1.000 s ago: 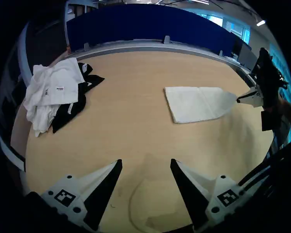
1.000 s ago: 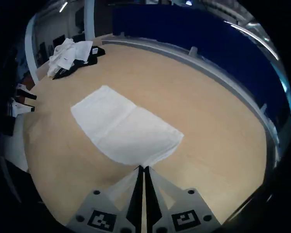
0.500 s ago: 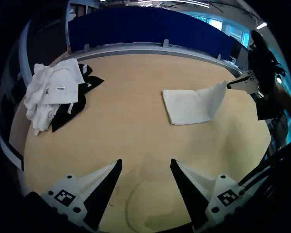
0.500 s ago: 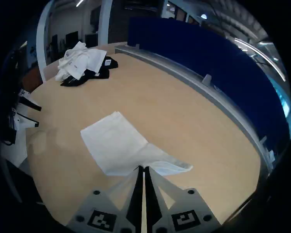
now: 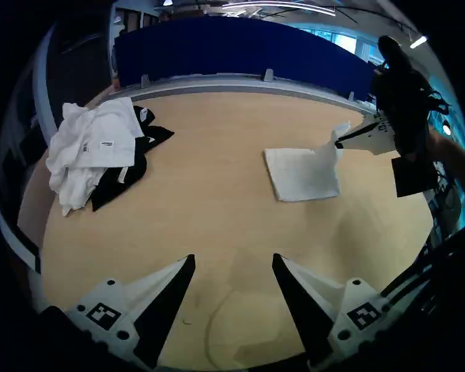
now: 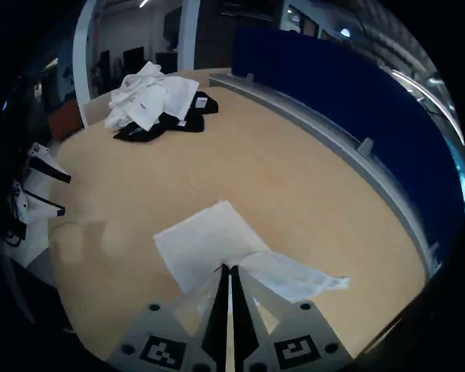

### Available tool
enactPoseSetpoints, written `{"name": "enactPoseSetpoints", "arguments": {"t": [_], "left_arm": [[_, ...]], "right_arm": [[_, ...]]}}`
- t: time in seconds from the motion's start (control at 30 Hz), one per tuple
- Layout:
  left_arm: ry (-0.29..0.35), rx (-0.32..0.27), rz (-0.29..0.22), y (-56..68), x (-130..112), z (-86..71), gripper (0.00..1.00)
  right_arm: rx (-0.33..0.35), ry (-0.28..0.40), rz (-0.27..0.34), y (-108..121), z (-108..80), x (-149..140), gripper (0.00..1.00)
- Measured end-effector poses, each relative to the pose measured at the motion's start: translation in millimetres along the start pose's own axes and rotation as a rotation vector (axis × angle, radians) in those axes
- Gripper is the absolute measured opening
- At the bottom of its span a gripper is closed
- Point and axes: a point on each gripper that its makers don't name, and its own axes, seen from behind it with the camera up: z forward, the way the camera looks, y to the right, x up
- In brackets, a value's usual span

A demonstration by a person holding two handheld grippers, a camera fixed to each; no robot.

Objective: Fold towel

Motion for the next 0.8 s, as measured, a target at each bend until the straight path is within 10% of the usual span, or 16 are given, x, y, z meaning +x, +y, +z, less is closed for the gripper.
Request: {"name": "enactPoseSetpoints", "arguments": {"t": [0.37,0.8], "left_arm": [[0.009,0.029,-0.05,-14.9,-11,-7.9,0.92],[0.01,0.014,-0.05,-15.8,-11,-3.5,0.92]], "right_arm": [[0.141,-0.097,-0.026,-80,73.6,-15,0.03],[0.138,-0.103,0.019,-82,74.9,-20,0.13]]}}
